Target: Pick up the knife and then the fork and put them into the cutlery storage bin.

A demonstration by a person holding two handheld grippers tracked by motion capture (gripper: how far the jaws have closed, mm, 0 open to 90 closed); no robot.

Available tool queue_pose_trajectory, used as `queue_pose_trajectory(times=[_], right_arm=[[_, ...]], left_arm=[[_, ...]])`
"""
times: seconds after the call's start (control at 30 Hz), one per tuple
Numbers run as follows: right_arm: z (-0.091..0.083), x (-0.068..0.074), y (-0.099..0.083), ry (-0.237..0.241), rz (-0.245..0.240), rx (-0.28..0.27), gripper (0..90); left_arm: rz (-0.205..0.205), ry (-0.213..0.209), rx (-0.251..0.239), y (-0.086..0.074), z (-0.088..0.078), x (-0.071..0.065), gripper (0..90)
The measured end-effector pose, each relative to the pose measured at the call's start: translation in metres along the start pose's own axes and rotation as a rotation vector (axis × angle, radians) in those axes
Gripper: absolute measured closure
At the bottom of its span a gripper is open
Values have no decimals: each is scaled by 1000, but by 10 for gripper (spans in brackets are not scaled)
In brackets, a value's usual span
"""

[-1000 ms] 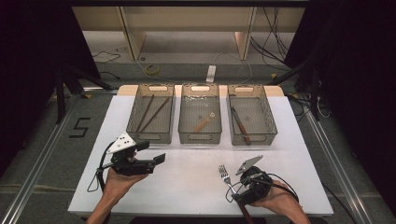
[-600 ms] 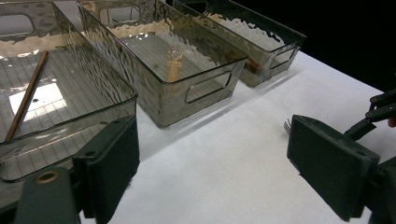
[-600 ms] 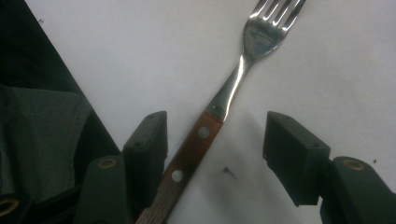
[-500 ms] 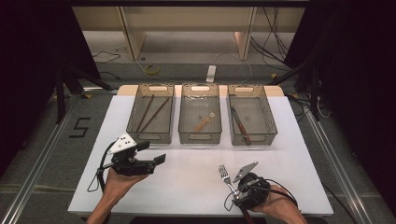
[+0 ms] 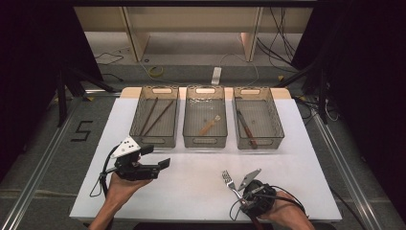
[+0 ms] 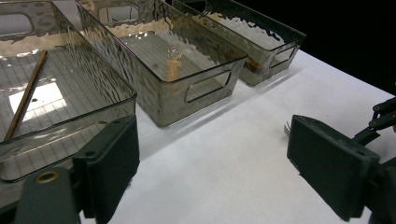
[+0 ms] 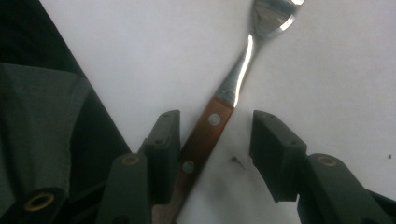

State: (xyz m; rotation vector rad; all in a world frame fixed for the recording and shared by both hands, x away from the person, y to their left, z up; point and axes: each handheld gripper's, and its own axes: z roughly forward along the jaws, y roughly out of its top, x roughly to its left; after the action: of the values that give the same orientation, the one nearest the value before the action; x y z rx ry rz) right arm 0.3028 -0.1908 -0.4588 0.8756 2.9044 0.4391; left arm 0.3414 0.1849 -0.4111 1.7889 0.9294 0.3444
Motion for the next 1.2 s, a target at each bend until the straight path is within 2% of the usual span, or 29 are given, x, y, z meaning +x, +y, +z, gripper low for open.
queue_pose_trajectory(times=[0.27,0.53,0.63,1.0,1.2], right_arm=[[0,0,0,-13,-8,8,599],[0,-1,1,-17,4,15,663],[0,-2,1,-16,-10,14,676],[0,-2,3,-20,-15,32,735],[0,-3,4,-16,-37,39,759]], left_arm=[[1,0,3,0,1,0,164],[-9,-1,-2,0,1,0,164],[-3,-1,1,0,0,0,164],[-10,-2,-4,0,0,0,164],[-8,-1,0,0,1,0,164]])
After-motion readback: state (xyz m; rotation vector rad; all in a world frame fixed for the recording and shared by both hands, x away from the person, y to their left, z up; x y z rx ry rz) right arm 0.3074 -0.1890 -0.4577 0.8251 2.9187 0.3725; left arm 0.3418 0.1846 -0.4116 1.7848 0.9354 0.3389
